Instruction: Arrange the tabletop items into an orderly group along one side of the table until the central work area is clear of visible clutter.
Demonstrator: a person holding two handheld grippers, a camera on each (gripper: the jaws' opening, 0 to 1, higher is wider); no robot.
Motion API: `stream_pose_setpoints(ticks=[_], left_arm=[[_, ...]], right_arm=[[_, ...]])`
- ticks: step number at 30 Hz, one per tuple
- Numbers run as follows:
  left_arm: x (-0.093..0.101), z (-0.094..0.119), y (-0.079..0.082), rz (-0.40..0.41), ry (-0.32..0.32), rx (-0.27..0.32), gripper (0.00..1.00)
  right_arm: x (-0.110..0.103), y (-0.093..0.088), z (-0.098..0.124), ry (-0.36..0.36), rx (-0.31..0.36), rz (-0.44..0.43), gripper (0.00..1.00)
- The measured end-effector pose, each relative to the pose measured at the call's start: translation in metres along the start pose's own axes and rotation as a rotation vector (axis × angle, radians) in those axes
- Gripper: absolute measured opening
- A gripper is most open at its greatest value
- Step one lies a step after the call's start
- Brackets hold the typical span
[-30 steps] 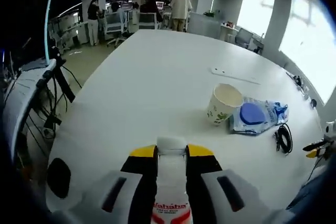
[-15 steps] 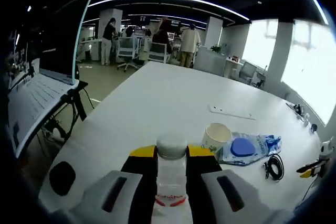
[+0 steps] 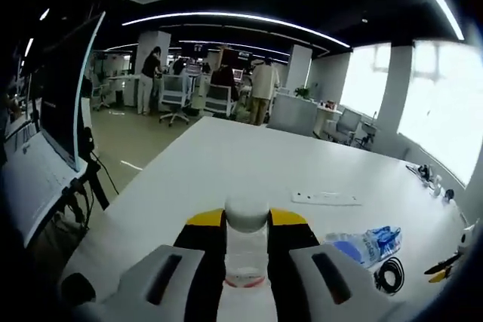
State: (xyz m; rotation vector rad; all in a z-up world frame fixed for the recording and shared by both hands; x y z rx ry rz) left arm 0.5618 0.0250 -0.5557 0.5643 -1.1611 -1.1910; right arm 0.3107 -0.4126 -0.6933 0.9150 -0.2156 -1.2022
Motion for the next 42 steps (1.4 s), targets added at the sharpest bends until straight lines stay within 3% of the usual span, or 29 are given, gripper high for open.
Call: stream_pose_setpoints(ticks=[7,14,26,36,42], left_arm=[[0.013,-0.023,0.024,-0.093,-0.027,-0.002,0.17],[0.018,-0.035,0.033,-0.138,-0.032,-0.01,0.17],[0.014,-0.051,0.008,-0.152,-0.021,-0.078,0.18],[0.004,-0.059,-0.013,-0.111,-0.014,-0.116,0.18],[0.007,-0.059,-0.016,-0.104,-0.012,-0.127,0.18]], right_arm=[[-0.001,-0.002,-0.002,0.005,-0.01,0.004,0.45],[0.0,-0.001,-0.003,0.003,-0.009,-0.003,0.45],[0.002,-0.005,-0.003,-0.001,-0.018,-0.01,0.45],[0.005,-0.008,-0.002,-0.011,-0.021,-0.02,0.45],[0.006,-0.009,-0.001,-0.017,-0.024,-0.026,0.45]])
Point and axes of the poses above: the point that each gripper's makers call its tool centre point, and the gripper's own axes: z roughly backward along the fingers, x roughly to its right, y roughly out of its top, the point moved 2 cm from there along z, roughly backward along the fingers, and after that the axes turned 13 degrees about z, right-handed, at the moved point
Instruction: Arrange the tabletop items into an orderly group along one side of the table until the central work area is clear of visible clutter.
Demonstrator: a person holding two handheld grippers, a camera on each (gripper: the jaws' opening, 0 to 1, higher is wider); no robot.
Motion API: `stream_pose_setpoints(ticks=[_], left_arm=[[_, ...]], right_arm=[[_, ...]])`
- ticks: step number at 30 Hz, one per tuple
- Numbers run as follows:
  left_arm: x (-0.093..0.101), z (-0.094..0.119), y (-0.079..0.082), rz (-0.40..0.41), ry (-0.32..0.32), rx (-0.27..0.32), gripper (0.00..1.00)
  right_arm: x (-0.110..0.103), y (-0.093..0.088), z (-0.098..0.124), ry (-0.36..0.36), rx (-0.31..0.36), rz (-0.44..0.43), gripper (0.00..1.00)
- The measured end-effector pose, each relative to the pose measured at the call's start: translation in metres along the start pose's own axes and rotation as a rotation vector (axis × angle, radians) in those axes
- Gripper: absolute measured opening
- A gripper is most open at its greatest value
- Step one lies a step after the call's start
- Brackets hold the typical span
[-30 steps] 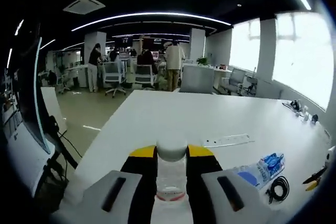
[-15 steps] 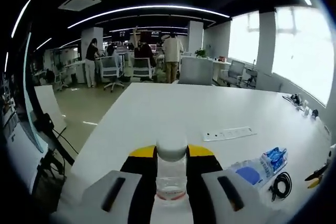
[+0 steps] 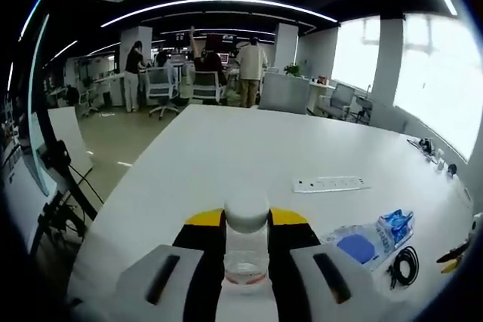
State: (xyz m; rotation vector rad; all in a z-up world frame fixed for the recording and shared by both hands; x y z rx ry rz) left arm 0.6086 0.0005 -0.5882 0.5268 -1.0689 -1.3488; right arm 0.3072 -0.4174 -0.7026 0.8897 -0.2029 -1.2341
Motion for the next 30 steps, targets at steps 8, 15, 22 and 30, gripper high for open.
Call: stream_pose_setpoints(ticks=[8,15,22,30], left_arm=[[-0.001,-0.004,-0.005,0.0,0.005,-0.011,0.18],[-0.002,-0.009,-0.008,-0.006,0.001,-0.015,0.19],[0.0,-0.009,-0.008,-0.008,0.006,-0.004,0.19],[0.003,-0.008,-0.013,-0.039,0.016,0.03,0.19]], right_arm=[[-0.002,-0.001,-0.002,0.008,-0.007,0.002,0.45],[-0.001,-0.001,-0.002,0.007,-0.004,-0.002,0.45],[0.0,-0.002,-0.002,0.008,-0.004,-0.008,0.45],[-0.003,-0.003,-0.003,0.019,-0.004,-0.007,0.45]])
Point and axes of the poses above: the point that each gripper's makers call its tool centre point, and the gripper's own axes: z roughly backward along the fingers, x roughly to its right, y roughly out of its top, the point moved 2 cm from there along z, roughly backward along the fingers, and after that the axes turned 13 degrees about z, right-handed, at the moved point
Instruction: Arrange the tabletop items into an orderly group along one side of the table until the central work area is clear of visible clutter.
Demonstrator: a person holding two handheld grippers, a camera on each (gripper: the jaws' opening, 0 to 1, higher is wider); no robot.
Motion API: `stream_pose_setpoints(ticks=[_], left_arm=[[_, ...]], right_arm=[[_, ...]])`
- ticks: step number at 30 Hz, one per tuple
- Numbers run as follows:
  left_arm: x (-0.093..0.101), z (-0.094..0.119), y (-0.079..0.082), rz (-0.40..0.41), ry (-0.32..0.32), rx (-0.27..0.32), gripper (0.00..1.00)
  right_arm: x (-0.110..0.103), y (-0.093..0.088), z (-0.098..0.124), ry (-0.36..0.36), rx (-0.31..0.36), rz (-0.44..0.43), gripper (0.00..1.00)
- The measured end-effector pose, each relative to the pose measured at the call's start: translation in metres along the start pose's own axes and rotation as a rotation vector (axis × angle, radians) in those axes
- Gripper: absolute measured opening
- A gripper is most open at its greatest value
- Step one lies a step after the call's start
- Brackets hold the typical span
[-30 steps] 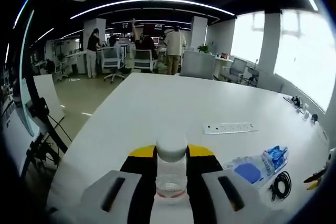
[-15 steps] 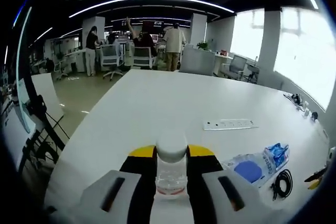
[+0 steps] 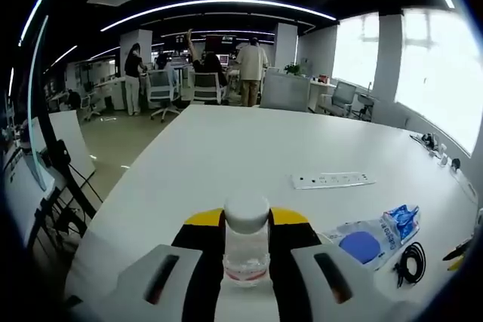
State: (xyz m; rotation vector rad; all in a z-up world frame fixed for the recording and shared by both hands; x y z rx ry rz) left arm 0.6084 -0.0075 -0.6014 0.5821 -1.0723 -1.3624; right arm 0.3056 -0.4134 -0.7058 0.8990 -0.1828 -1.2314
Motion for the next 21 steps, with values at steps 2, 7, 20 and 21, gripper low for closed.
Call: stream_pose_setpoints(ticks=[2,7,20,21], left_arm=[[0.003,0.002,-0.001,-0.008,0.008,0.004,0.19],[0.026,0.017,-0.007,-0.042,0.024,0.024,0.2],[0.02,0.016,-0.012,-0.065,0.074,0.05,0.2],[0.018,0.015,-0.011,-0.065,0.074,0.051,0.2]], right_arm=[[0.001,0.0,0.0,-0.002,0.003,-0.004,0.45],[0.003,0.0,0.001,-0.001,0.016,-0.031,0.45],[0.004,0.0,0.001,0.002,0.023,-0.049,0.45],[0.004,0.0,0.001,0.003,0.023,-0.048,0.45]])
Point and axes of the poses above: the point that each gripper's makers call its tool centre point, and the gripper's own axes: z roughly backward along the fingers, x roughly to its right, y roughly out of its top, the point moved 2 cm from there along z, roughly backward along the fingers, and after that the axes turned 13 degrees about z, right-handed, at the moved point
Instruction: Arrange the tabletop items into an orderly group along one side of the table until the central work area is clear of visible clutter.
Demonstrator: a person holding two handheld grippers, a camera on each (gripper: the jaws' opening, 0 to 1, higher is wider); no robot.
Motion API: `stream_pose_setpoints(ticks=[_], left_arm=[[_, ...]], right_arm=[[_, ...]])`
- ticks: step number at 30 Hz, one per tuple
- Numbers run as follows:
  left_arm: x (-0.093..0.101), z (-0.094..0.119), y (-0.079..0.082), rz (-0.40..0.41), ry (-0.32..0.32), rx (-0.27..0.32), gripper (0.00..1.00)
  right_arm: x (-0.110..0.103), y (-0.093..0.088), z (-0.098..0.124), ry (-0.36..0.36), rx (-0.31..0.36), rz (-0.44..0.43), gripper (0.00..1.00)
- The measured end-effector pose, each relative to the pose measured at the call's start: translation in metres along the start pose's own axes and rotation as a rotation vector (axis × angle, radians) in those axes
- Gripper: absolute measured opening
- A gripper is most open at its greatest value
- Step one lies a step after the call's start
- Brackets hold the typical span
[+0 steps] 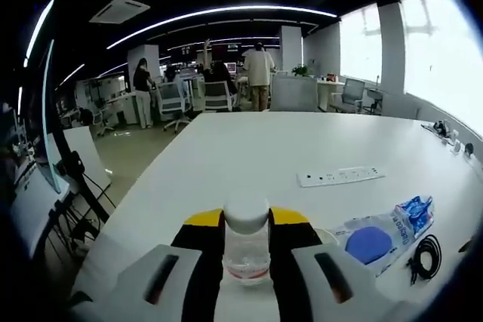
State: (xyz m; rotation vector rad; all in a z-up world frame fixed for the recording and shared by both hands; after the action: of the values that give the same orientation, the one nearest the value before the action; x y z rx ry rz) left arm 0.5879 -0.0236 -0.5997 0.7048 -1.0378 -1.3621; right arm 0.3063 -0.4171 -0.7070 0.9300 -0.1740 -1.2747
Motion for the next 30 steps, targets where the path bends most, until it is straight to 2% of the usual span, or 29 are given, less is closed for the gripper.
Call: stream_pose_setpoints(ticks=[7,11,15,18,25,30], left_arm=[[-0.003,-0.003,0.0,0.005,-0.021,-0.011,0.21],[-0.003,-0.001,-0.002,-0.025,-0.038,-0.024,0.23],[-0.005,0.003,0.001,-0.008,-0.039,-0.009,0.44],[-0.009,0.01,0.006,0.023,-0.038,0.027,0.56],[-0.015,0.027,0.004,0.054,-0.068,0.036,0.75],[-0.012,0.053,-0.002,0.075,-0.092,0.041,0.85]], right_arm=[[-0.001,0.0,0.0,0.004,0.001,0.002,0.45],[0.0,0.001,0.0,0.004,0.004,0.005,0.45],[0.001,0.001,0.0,0.001,0.008,0.003,0.45],[0.001,0.001,0.002,-0.003,0.014,0.002,0.45],[0.005,0.001,0.005,-0.02,0.028,-0.003,0.49],[0.007,0.004,0.008,-0.037,0.043,0.004,0.56]])
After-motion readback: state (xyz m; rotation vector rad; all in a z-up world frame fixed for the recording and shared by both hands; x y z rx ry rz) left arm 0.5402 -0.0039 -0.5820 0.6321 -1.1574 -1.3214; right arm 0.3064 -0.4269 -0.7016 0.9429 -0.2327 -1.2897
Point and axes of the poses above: the point that each gripper's makers call its tool centre point, and the gripper's own axes: z roughly backward along the fingers, x roughly to its right, y roughly out of its top, the point moved 2 cm from there along z, roughly backward along the fingers, and after that the axes turned 13 degrees about z, right-handed, at the moved point
